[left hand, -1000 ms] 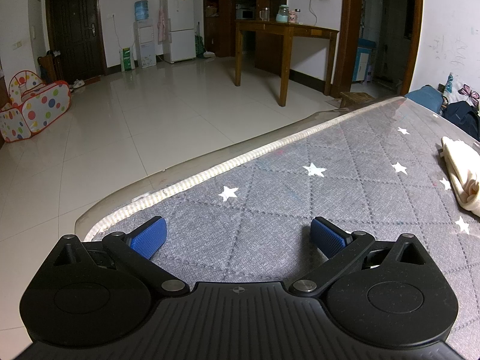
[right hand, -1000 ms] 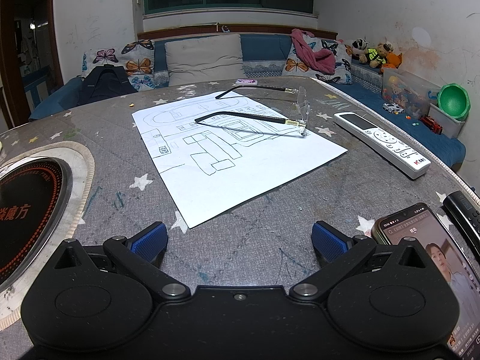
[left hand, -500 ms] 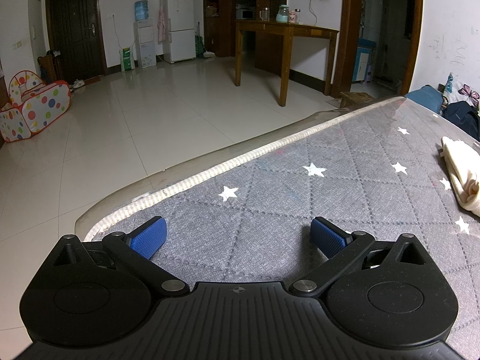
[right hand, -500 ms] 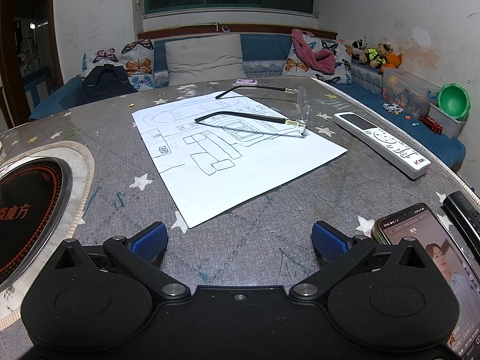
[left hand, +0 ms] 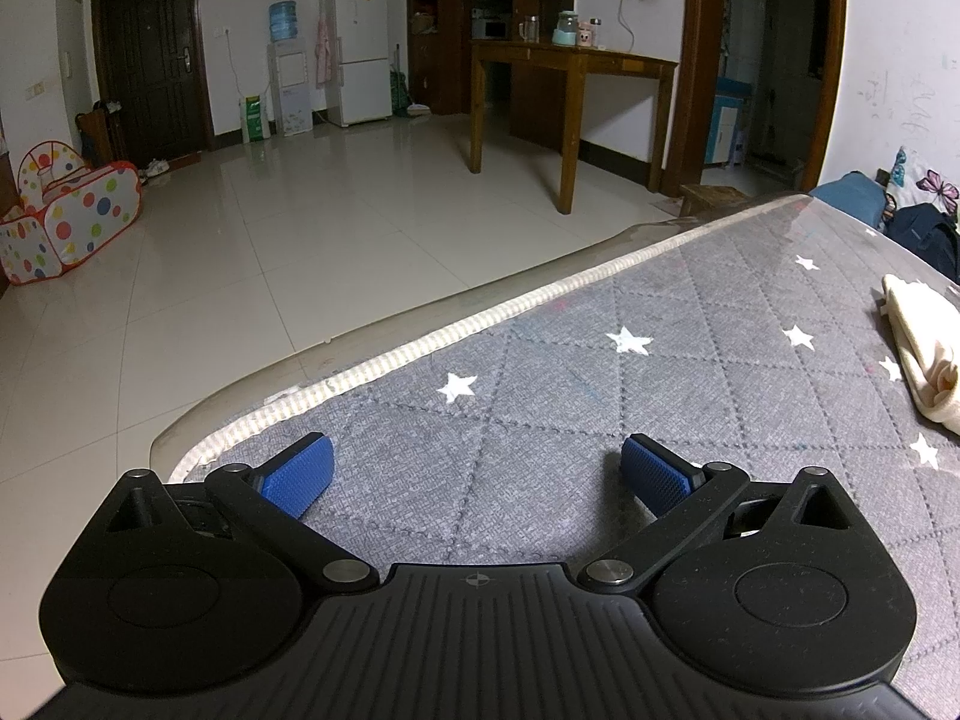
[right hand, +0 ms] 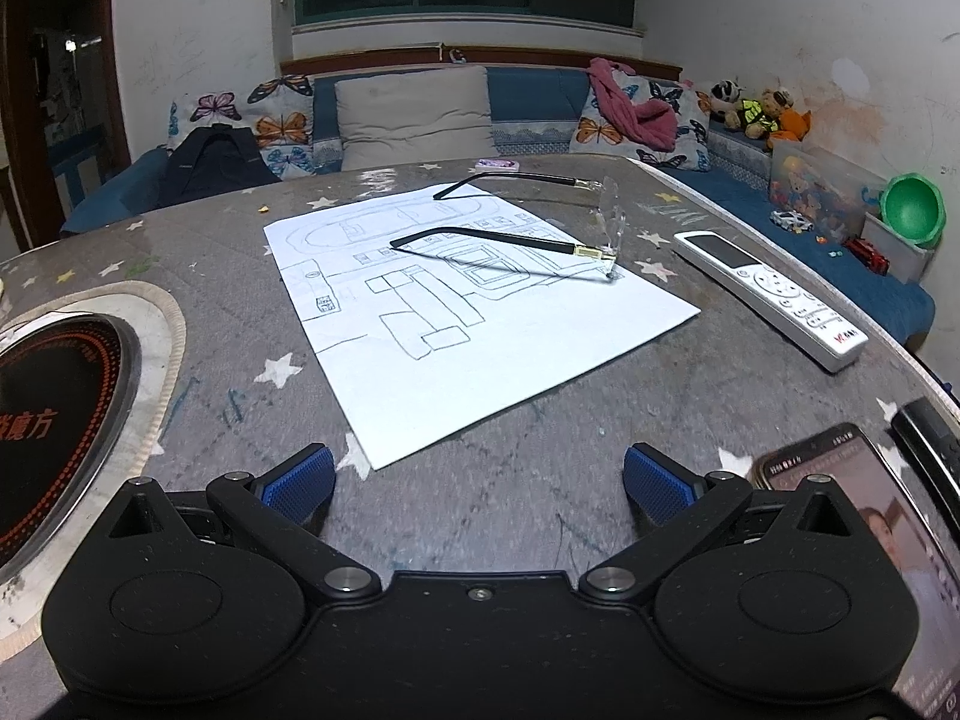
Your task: Fold clothes
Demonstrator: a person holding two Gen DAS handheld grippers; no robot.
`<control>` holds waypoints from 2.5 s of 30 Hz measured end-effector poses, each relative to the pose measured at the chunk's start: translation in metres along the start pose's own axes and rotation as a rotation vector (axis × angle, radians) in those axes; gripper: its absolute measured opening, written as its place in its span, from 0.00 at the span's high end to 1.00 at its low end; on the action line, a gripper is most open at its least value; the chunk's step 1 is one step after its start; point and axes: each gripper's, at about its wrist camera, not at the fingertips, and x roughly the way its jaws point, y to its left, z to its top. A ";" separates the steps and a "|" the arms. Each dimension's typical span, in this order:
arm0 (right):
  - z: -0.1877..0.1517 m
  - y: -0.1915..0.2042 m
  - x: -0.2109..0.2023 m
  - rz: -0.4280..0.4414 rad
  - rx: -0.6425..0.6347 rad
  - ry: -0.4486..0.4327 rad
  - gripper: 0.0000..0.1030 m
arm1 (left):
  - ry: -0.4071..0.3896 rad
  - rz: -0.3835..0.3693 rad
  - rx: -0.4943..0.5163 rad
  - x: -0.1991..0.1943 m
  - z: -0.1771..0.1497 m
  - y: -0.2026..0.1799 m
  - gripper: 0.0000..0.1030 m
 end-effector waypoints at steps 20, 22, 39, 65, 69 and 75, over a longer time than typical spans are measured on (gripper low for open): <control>0.004 -0.004 0.005 0.014 -0.012 0.000 0.00 | -0.002 0.022 -0.012 0.003 0.003 0.004 0.00; 0.004 -0.004 0.005 0.014 -0.012 0.000 0.00 | -0.002 0.022 -0.012 0.003 0.003 0.005 0.00; 0.004 -0.005 0.005 0.014 -0.012 0.000 0.00 | -0.003 0.056 -0.038 0.003 0.007 0.010 0.00; 0.004 -0.006 0.005 0.014 -0.012 0.000 0.00 | -0.002 0.058 -0.035 0.007 0.005 0.014 0.00; 0.004 -0.006 0.005 0.014 -0.013 0.000 0.00 | -0.002 0.058 -0.035 0.006 0.005 0.013 0.00; 0.004 -0.005 0.005 0.014 -0.012 0.000 0.00 | -0.002 0.058 -0.035 0.007 0.005 0.013 0.00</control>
